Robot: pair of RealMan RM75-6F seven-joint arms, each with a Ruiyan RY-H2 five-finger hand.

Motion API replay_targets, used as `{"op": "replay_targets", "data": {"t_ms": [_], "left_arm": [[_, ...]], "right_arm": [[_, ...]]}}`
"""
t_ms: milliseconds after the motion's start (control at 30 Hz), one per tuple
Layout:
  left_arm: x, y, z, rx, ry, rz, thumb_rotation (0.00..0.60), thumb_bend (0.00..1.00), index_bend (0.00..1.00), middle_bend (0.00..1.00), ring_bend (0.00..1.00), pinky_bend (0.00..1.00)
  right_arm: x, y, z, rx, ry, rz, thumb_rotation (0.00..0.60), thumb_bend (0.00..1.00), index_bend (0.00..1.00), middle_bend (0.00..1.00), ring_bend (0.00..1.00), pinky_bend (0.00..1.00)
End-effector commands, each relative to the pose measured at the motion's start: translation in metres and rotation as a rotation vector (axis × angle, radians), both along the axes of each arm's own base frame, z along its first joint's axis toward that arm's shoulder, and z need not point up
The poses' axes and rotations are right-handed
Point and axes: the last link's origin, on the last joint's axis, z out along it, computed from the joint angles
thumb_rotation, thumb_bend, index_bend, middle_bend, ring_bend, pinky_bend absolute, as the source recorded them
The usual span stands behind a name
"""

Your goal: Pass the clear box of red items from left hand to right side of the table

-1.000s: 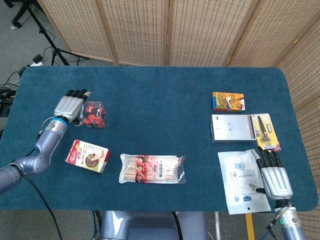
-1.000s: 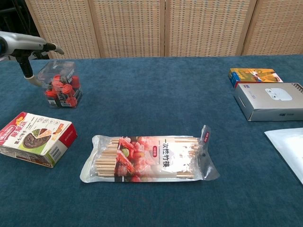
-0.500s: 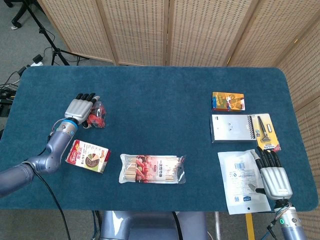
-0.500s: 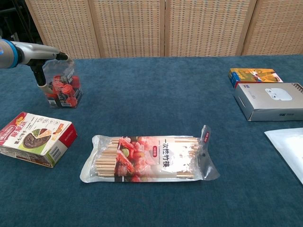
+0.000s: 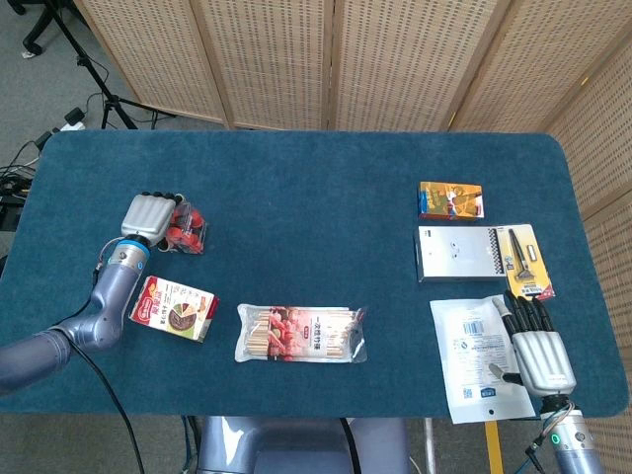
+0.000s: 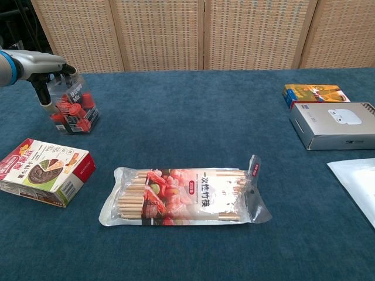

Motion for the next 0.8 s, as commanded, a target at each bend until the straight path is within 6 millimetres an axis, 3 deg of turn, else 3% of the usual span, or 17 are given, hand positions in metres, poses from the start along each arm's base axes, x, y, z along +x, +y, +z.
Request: {"op": "replay_targets", "data": {"t_ms": [33, 167, 500, 667, 800], "left_arm": [[0.005, -0.001, 0.003, 0.022, -0.015, -0.01, 0.6, 0.44, 0.69, 0.33, 0.27, 0.28], [0.019, -0.002, 0.007, 0.033, -0.026, -0.043, 0.6, 0.44, 0.69, 0.33, 0.27, 0.28], [0.081, -0.011, 0.012, 0.035, -0.066, -0.128, 0.6, 0.44, 0.69, 0.33, 0.27, 0.28], [0.111, -0.02, -0.001, 0.007, -0.08, -0.148, 0.6, 0.44, 0.69, 0.33, 0.27, 0.28], [0.14, -0.029, -0.026, -0.048, -0.099, -0.171, 0.6, 0.44, 0.69, 0.33, 0.27, 0.28]], "right_arm": [[0.0, 0.0, 0.0, 0.0, -0.001, -0.002, 0.6, 0.09, 0.0, 0.0, 0.0, 0.0], [0.0, 0.0, 0.001, 0.0, -0.004, -0.003, 0.6, 0.09, 0.0, 0.0, 0.0, 0.0], [0.001, 0.001, 0.006, -0.007, -0.024, -0.002, 0.6, 0.09, 0.0, 0.0, 0.0, 0.0], [0.001, 0.001, 0.009, -0.009, -0.036, -0.002, 0.6, 0.09, 0.0, 0.0, 0.0, 0.0], [-0.001, 0.001, 0.013, -0.02, -0.054, -0.008, 0.6, 0.09, 0.0, 0.0, 0.0, 0.0]]}}
